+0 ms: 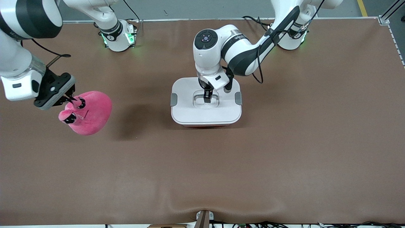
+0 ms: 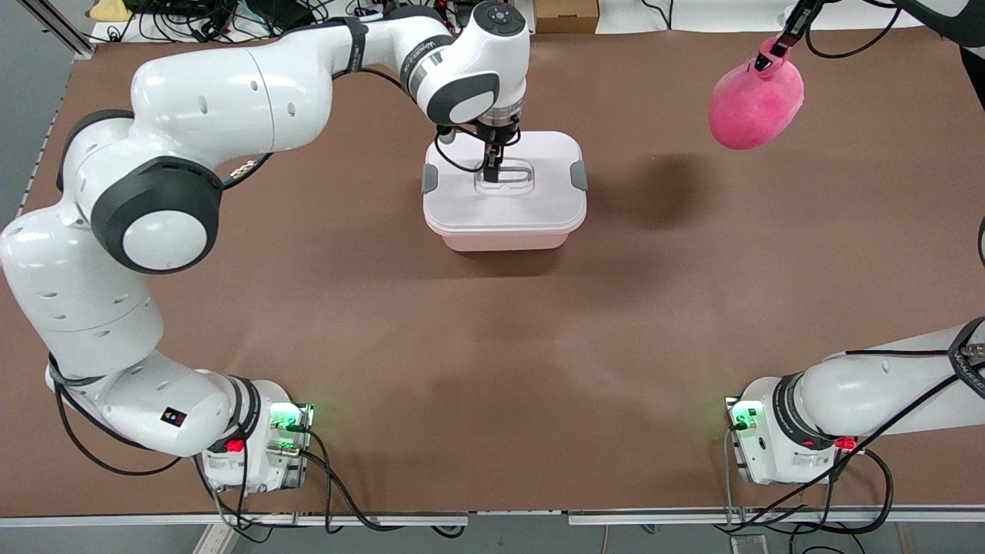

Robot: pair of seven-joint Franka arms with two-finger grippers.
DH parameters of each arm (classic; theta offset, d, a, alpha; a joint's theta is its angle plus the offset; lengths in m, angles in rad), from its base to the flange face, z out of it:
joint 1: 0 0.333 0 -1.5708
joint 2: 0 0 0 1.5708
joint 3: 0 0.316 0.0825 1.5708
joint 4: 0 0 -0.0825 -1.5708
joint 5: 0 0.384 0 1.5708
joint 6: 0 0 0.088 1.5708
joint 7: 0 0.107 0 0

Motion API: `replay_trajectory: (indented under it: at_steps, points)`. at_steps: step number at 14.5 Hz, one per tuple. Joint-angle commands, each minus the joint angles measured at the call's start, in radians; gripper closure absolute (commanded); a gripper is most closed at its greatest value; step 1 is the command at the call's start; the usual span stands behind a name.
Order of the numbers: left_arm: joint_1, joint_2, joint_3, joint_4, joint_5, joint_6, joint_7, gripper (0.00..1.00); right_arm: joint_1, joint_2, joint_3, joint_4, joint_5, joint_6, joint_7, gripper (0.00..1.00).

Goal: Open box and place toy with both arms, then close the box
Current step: 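Grasp the pink plush with the right gripper while the left gripper grips the handle, then lift the lid with the left gripper while the right gripper carries the plush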

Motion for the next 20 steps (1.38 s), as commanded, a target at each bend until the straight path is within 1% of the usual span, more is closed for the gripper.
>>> replay_trajectory:
  at_steps: [1,4,5,6,7,8,10,12,15,17,19,20]
  points:
    - [-0.03,0.04,0.005,0.034,0.04,0.026,-0.069,0.3,0.026,-0.01,-0.002,0.011,0.014,-0.016,-0.121,1.0]
    - [-0.031,0.051,0.007,0.04,0.042,0.044,-0.1,0.36,0.036,-0.008,0.036,0.009,0.016,-0.016,-0.219,1.0]
    - [-0.031,0.051,0.007,0.041,0.042,0.044,-0.109,0.42,0.037,-0.008,0.047,0.009,0.016,-0.015,-0.262,1.0]
    - [-0.031,0.051,0.007,0.04,0.042,0.044,-0.112,0.51,0.039,-0.007,0.058,0.008,0.012,-0.013,-0.29,1.0]
    - [-0.031,0.051,0.007,0.04,0.042,0.044,-0.112,0.56,0.043,-0.006,0.061,0.004,0.011,-0.013,-0.302,1.0]
    - [-0.031,0.051,0.007,0.04,0.042,0.044,-0.114,0.59,0.055,-0.006,0.061,0.001,0.008,-0.013,-0.304,1.0]
    - [-0.03,0.051,0.007,0.04,0.04,0.044,-0.126,0.71,0.063,-0.006,0.079,-0.011,0.006,-0.013,-0.307,1.0]
    - [-0.03,0.051,0.007,0.04,0.042,0.044,-0.132,0.8,0.072,0.0,0.104,-0.009,-0.021,0.002,-0.307,1.0]
    - [-0.027,0.049,0.007,0.041,0.042,0.044,-0.13,0.91,0.121,0.001,0.107,-0.011,-0.035,0.028,-0.305,1.0]
    - [-0.022,0.046,0.007,0.041,0.045,0.044,-0.127,0.99,0.129,0.0,0.148,0.0,-0.037,0.028,-0.305,1.0]
    - [-0.021,0.044,0.007,0.041,0.045,0.044,-0.12,1.0,0.145,0.001,0.174,0.003,-0.044,0.057,-0.313,1.0]
    - [-0.019,0.044,0.007,0.041,0.045,0.044,-0.117,1.0,0.143,0.0,0.208,0.001,-0.044,0.072,-0.32,1.0]
